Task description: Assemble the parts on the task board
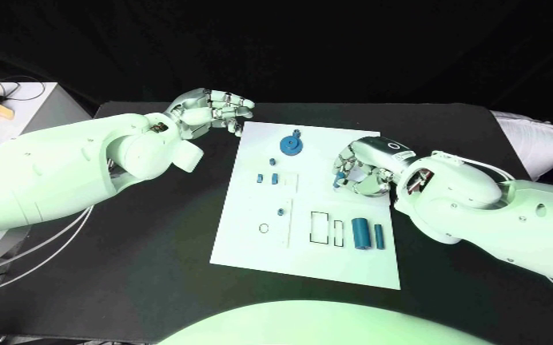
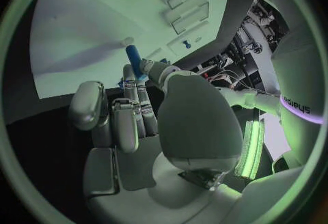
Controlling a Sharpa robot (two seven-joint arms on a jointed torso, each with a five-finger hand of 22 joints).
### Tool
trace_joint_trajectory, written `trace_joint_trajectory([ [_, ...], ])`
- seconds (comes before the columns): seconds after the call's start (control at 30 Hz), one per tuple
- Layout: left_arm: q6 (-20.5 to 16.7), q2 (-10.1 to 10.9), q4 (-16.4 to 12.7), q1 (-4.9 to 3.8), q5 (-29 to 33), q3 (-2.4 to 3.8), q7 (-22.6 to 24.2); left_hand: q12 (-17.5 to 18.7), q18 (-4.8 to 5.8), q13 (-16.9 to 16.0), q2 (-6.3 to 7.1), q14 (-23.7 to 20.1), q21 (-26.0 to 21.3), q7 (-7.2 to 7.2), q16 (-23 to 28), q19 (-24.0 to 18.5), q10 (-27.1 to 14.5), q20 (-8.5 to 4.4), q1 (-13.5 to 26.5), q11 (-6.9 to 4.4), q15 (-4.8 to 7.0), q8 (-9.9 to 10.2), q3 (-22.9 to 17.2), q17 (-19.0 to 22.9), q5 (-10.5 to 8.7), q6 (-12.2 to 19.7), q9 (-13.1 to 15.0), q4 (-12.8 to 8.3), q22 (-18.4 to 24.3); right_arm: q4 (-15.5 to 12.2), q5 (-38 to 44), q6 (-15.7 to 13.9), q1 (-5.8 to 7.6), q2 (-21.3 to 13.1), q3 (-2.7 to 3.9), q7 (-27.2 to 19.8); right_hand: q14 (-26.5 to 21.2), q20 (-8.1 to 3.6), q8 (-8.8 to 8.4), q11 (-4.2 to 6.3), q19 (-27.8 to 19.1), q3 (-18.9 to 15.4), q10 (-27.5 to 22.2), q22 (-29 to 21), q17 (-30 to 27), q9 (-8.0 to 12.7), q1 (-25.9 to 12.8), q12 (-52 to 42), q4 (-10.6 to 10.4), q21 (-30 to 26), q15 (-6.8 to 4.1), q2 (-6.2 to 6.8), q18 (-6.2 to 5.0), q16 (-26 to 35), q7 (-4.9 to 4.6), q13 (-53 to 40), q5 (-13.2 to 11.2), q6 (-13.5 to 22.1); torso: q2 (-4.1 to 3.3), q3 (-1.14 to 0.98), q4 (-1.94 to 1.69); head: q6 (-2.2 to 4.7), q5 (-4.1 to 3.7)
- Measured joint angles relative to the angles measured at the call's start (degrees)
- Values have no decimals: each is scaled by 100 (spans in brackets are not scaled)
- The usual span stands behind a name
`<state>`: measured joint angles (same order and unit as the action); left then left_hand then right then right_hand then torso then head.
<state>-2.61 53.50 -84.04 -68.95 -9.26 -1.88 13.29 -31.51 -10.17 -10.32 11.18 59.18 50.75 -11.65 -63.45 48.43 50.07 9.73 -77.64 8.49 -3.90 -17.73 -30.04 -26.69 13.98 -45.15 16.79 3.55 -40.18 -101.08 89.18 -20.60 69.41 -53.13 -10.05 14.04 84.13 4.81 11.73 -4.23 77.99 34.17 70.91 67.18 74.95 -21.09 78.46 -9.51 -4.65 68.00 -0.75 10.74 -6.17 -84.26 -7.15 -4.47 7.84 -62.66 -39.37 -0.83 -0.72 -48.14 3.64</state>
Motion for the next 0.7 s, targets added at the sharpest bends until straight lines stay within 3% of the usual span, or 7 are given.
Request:
trace_joint_trajectory([
  [0.17, 0, -5, 19, 0, 0, 0, -1, 0, 0, 0, 0, 0, 0, 0, 0, 0, 0, 0, 0, 0, 0, 0, 0, 0, 0, 0, 0, 0, 0, -237, -319, -81, 130, -122, 59, -3, 0, 0, -2, 0, 0, 0, 0, -11, 0, 0, -7, 1, 0, 0, 0, -7, 0, 0, 0, 0, 0, 1, 0, 1, -3, -14, 19],
  [0.37, 0, -14, 27, 0, -1, 0, -1, 0, 0, 1, 0, 0, 0, 0, 0, 0, 0, 0, 0, 0, 0, 0, 0, 0, 0, 0, 0, 0, 0, -481, -597, -161, 204, -96, 81, -39, 0, 0, -6, 0, 0, -1, 0, -12, -1, 0, -14, 9, 0, 0, 0, -13, 0, 0, -2, 2, -22, 3, -2, 2, -1, -27, 51],
  [0.5, 0, -26, 29, 0, -2, 0, -1, 0, 0, 1, 0, 0, 0, 0, 0, 0, 0, 0, 0, 0, 0, 0, 0, 1, 0, 0, 0, 0, 0, -545, -672, -198, 195, 119, 82, -78, 0, 0, -12, 0, 0, -1, 0, -24, -1, 0, -14, 22, 0, 0, 1, -13, 0, 0, -2, 4, -23, 4, -4, 2, 3, -32, 74],
  [0.7, 3, -58, 32, 1, -2, 0, -1, 1, 0, 1, 0, 0, 0, 0, 0, 0, 0, 0, 0, 0, 0, 0, 0, 1, 0, 0, 0, 0, 0, -562, -656, -219, 46, 652, 55, -147, 0, 0, -1, 0, 0, 15, 0, -48, -1, 0, -14, 24, 16, -22, 1, -13, 0, 0, -8, 9, -34, 12, -1, 2, 3, -36, 108],
])
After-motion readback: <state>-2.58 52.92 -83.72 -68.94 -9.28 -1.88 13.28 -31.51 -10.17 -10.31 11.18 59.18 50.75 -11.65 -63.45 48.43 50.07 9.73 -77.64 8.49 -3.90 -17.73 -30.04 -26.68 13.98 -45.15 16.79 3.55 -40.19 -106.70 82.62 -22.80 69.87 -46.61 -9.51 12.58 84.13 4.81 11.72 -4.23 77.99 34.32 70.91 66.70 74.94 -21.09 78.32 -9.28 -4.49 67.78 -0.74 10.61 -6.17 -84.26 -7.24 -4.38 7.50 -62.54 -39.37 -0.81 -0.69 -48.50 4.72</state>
